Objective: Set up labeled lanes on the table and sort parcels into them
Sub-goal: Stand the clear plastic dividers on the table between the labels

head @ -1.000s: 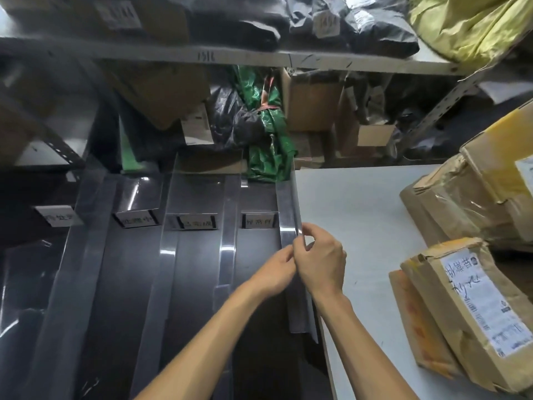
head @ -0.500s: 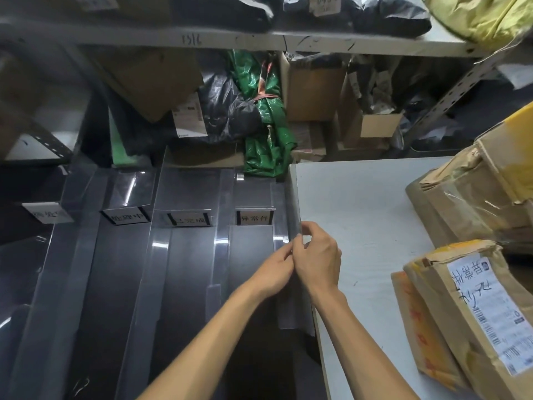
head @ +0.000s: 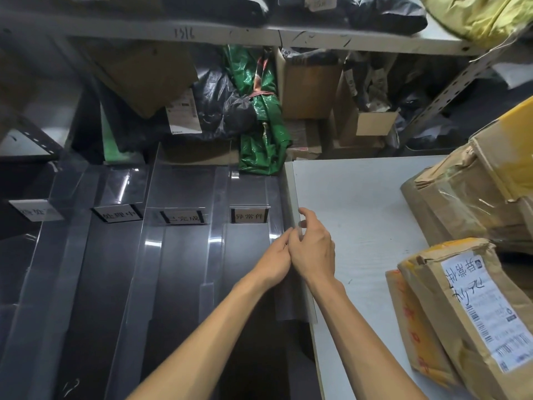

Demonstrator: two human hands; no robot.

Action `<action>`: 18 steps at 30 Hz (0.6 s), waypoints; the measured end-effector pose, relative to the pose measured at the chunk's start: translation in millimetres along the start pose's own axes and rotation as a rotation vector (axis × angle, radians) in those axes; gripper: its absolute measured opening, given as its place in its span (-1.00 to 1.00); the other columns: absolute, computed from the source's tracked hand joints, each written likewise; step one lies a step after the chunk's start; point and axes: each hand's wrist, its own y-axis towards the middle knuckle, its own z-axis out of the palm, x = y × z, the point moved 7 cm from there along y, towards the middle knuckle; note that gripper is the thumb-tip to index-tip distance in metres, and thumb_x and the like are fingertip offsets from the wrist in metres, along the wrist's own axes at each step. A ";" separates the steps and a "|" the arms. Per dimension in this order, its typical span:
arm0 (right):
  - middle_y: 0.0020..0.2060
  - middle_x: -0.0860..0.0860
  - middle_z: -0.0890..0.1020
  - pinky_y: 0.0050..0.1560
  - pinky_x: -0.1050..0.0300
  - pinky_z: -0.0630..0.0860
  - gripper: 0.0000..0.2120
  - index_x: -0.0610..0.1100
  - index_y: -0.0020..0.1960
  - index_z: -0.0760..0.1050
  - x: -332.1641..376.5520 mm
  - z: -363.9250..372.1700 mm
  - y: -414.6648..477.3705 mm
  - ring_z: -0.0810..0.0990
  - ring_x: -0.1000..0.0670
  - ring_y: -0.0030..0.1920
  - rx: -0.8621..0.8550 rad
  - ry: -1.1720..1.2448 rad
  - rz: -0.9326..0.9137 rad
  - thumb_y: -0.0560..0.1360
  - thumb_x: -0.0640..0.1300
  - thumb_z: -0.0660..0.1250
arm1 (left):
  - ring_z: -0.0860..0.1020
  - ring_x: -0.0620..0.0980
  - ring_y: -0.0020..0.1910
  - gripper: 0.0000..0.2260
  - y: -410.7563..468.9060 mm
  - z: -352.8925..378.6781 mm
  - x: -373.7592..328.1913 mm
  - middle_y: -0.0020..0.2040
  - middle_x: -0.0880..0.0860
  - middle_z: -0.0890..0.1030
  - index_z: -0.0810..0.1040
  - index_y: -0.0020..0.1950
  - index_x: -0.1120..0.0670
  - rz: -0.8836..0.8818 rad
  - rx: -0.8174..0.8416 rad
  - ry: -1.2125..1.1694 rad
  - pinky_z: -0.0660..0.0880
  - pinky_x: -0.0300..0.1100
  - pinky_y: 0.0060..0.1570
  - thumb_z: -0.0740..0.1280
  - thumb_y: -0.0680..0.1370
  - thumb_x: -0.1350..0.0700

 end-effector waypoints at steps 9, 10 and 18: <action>0.36 -0.10 0.55 0.28 0.02 0.49 -0.49 -0.03 0.58 0.22 -6.0 8.4 -4.7 0.55 -0.13 0.32 0.138 0.014 0.034 0.66 -0.07 0.25 | 0.34 -0.07 0.52 -0.52 -4.5 1.4 8.9 0.52 -0.05 0.42 0.30 0.58 -0.04 -0.034 -0.026 -0.004 0.27 0.00 0.54 0.12 0.67 -0.13; 0.37 -0.11 0.55 0.28 0.00 0.50 -0.48 -0.04 0.58 0.21 -6.4 9.2 -6.4 0.55 -0.14 0.32 0.143 0.011 0.038 0.66 -0.06 0.25 | 0.31 -0.05 0.54 -0.52 -8.0 1.1 6.3 0.54 -0.04 0.39 0.25 0.60 -0.01 -0.038 -0.016 -0.002 0.24 0.01 0.56 0.11 0.69 -0.10; 0.51 -0.11 0.38 0.41 -0.02 0.37 -0.43 -0.14 0.62 0.14 4.1 -4.8 -28.4 0.39 -0.15 0.47 0.143 -0.059 0.022 0.66 -0.08 0.21 | 0.21 0.01 0.59 -0.56 -37.6 -6.7 -8.3 0.61 0.03 0.25 0.17 0.63 0.05 -0.039 -0.051 0.058 0.16 -0.03 0.58 0.08 0.74 0.07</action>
